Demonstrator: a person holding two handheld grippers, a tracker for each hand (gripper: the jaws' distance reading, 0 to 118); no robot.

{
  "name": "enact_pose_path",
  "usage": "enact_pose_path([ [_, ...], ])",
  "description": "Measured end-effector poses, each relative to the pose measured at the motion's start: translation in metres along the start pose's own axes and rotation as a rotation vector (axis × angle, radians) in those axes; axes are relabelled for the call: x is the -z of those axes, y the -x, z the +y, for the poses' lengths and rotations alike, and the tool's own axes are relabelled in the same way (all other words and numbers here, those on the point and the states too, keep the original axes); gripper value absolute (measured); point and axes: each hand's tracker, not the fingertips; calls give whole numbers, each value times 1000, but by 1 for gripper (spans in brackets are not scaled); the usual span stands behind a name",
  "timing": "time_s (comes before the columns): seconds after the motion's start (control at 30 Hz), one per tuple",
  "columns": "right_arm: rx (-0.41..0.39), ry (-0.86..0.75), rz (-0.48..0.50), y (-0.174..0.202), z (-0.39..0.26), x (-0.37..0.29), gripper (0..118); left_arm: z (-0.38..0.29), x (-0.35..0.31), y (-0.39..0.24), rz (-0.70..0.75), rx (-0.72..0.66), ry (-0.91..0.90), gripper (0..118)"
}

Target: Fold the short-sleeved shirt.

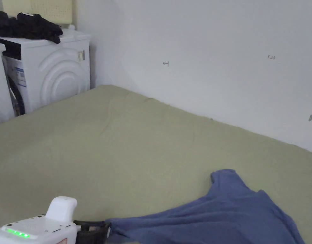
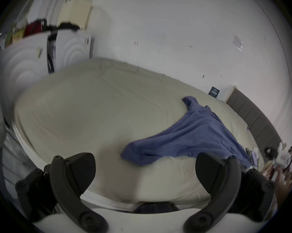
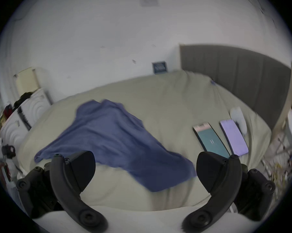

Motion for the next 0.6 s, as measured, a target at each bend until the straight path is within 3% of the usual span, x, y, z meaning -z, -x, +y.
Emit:
enact_pose_path([
  [0.07,-58,-33,96,17,2,-6,115,-7,-8,7,47,58,-20,115],
  [0.13,-67,-47,168,39,7,-15,112,-7,-13,-3,90,92,44,113],
  [0.17,-62,-33,189,47,7,-12,91,-10,-9,1,86,108,59,92],
  [0.2,-72,-26,196,52,8,-7,52,-12,-4,5,86,114,83,52],
  [0.23,-81,-23,185,60,8,-4,5,-13,5,0,118,129,120,7],
  [0.27,-82,-39,181,63,8,-12,0,-14,8,2,107,130,122,0],
  [0.33,-94,-21,271,76,12,-9,0,-12,20,4,63,85,138,0],
  [0.47,-143,-8,240,107,19,-4,0,-15,60,11,57,120,179,0],
  [0.5,-145,-2,238,112,20,-2,0,-15,74,16,59,120,186,4],
  [0.53,-149,6,241,116,21,0,0,-13,83,17,63,131,192,33],
  [0.57,-150,14,238,118,22,2,0,-12,93,19,59,137,207,99],
  [0.6,-152,21,234,121,23,5,0,-13,109,20,59,147,263,118],
])
